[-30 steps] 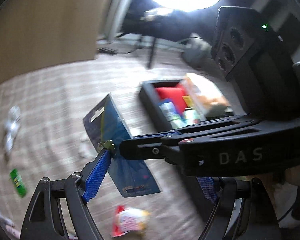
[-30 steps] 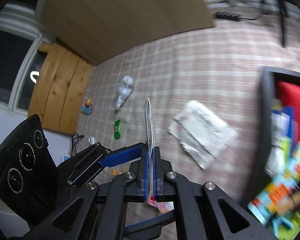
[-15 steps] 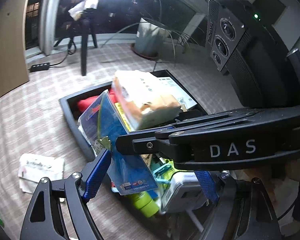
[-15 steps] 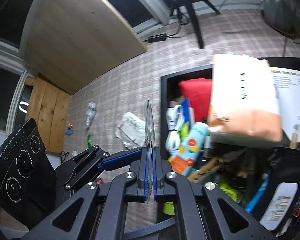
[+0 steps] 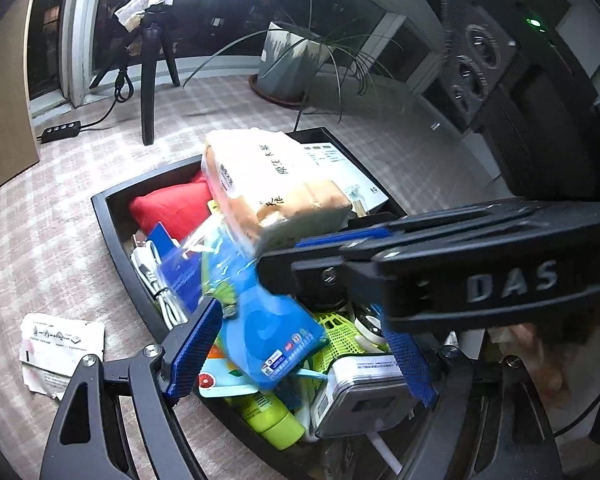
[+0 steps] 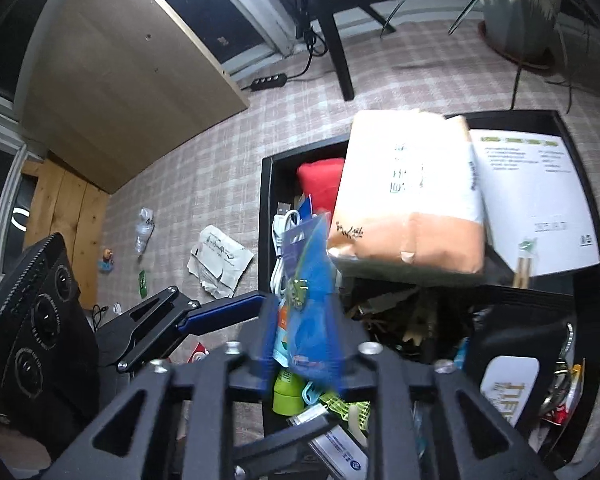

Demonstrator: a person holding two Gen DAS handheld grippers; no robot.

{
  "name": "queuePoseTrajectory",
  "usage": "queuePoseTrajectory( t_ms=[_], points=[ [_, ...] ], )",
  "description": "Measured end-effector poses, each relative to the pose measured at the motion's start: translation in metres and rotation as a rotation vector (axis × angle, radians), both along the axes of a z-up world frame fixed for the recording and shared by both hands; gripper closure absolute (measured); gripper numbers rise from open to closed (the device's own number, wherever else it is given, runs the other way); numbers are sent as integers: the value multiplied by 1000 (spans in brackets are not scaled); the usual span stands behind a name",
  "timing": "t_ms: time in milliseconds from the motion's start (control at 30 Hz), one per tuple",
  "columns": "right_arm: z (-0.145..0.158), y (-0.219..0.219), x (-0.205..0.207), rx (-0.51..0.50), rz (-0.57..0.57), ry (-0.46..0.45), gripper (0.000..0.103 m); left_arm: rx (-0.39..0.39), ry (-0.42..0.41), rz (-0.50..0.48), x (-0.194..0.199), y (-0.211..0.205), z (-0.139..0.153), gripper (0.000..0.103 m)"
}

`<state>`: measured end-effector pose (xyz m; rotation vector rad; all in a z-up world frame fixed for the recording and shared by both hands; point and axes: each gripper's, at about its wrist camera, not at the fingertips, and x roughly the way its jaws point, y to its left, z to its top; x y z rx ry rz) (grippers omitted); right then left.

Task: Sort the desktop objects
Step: 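Carry the blue package into the black tray and release it, then grasp the clear plastic bag with the right gripper while the left grasps the pink bottle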

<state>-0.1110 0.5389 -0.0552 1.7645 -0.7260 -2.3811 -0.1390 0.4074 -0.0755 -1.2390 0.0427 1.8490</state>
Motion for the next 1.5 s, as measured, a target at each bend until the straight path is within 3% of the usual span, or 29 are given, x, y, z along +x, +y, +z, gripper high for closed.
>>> queuePoseTrajectory(
  t_ms=[133,400,733,1033,1267,1500],
  points=[
    [14,-4,3,103,-7,36,71,-7,8,20,-1,-12,2,19],
    [34,-48,-5,185,94,105,65,-83,81,114,-3,-63,10,19],
    [21,-118,-34,161,194,107,65,-195,120,302,-17,-175,12,19],
    [9,-199,-75,142,296,104,62,-282,34,575,-6,-312,-4,19],
    [-5,-253,-123,131,385,87,62,-322,-101,803,15,-415,-35,21],
    [-24,-300,-162,138,454,50,58,-345,-171,885,31,-455,-55,22]
  ],
)
